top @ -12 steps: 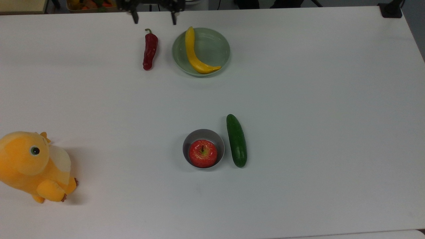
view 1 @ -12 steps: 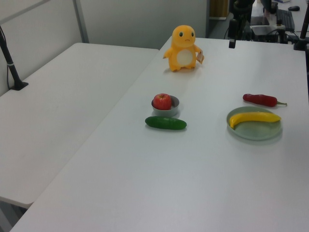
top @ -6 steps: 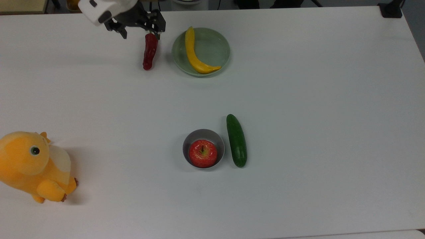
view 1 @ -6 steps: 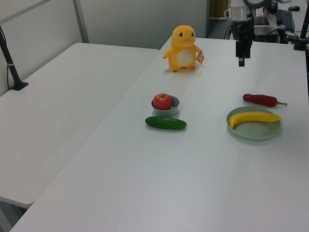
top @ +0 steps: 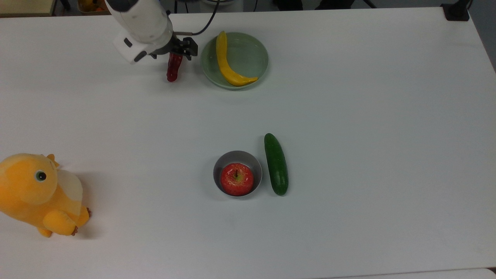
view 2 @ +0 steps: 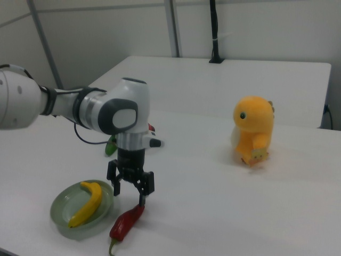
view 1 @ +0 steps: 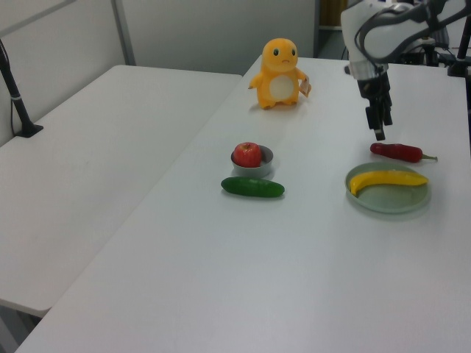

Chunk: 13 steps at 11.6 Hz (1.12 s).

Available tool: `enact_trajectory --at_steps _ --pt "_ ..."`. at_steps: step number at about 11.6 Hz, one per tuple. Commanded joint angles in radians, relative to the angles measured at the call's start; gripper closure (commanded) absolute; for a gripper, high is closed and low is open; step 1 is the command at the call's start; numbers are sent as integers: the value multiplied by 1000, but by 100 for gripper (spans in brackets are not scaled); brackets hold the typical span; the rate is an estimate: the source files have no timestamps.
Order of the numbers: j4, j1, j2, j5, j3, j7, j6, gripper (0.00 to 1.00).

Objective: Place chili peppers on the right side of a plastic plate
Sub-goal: 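Lower the gripper over the red chili pepper and close on it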

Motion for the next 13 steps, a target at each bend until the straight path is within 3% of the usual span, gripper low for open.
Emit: enact_trajectory --at_steps 1,3,4,9,11,13 --pt "-50 3 31 -28 -10 -16 95 0" --pt "-58 -14 34 -28 -10 -16 116 2" --pt "-58 -14 37 -28 -10 -17 116 10" --pt "-58 -16 49 -33 -10 -60 116 68" --pt "-58 -16 48 -33 -11 -88 116 85" --pt "-57 -17 40 -33 -11 -91 105 91"
